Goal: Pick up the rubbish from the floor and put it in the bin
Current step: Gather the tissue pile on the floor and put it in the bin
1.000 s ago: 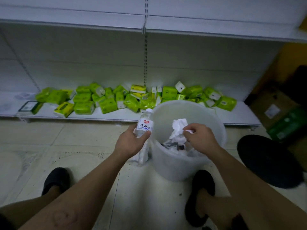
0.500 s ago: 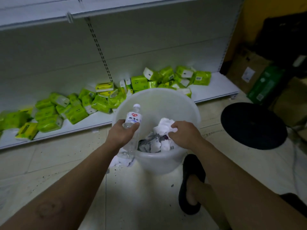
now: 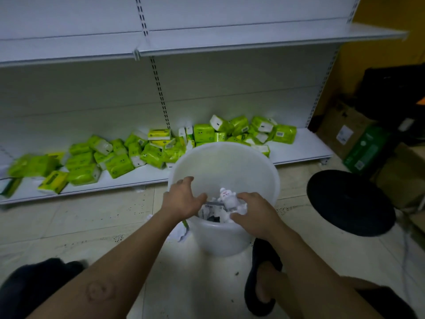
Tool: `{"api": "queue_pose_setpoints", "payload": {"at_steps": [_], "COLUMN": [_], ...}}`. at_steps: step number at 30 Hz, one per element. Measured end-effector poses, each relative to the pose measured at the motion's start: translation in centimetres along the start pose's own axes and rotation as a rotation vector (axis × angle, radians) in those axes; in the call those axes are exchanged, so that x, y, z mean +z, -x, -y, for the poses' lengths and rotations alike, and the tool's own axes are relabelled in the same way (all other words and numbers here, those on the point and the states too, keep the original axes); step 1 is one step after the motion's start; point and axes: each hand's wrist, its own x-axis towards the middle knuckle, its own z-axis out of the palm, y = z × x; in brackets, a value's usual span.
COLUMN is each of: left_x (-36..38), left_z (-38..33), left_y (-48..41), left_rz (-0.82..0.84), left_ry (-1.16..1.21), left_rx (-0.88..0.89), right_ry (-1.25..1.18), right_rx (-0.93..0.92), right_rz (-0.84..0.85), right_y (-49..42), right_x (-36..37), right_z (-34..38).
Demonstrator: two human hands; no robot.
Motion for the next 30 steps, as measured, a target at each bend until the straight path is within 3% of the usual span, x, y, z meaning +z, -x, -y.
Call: {"api": "queue_pose_setpoints", "payload": {"at_steps": [6, 15, 21, 30], "left_x": [-4.0, -6.3, -4.0, 3.0], "left_z": [5.5, 15.7, 19.2, 24.9], "left_y": [4.4, 10.4, 10.1, 4.7], "left_rz": [-0.044, -0.024, 0.063, 0.276], "left_ry": [-0.089, -0.07, -0.031, 0.009], "left_rx": [0.003, -0.211, -0.274, -0.329], "right_ry": [0.002, 0.185, 0.31, 0.328], "right_rx": [-0.108, -0.172, -0.19, -0.01], "right_rz": [0.039, 0.282, 0.47, 0.661], "right_y": [2.3, 2.3, 0.0, -7.3], "right_x": [3.7, 10.0, 13.6, 22.0], "right_z": [5.1, 10.8, 12.1, 8.4]}}
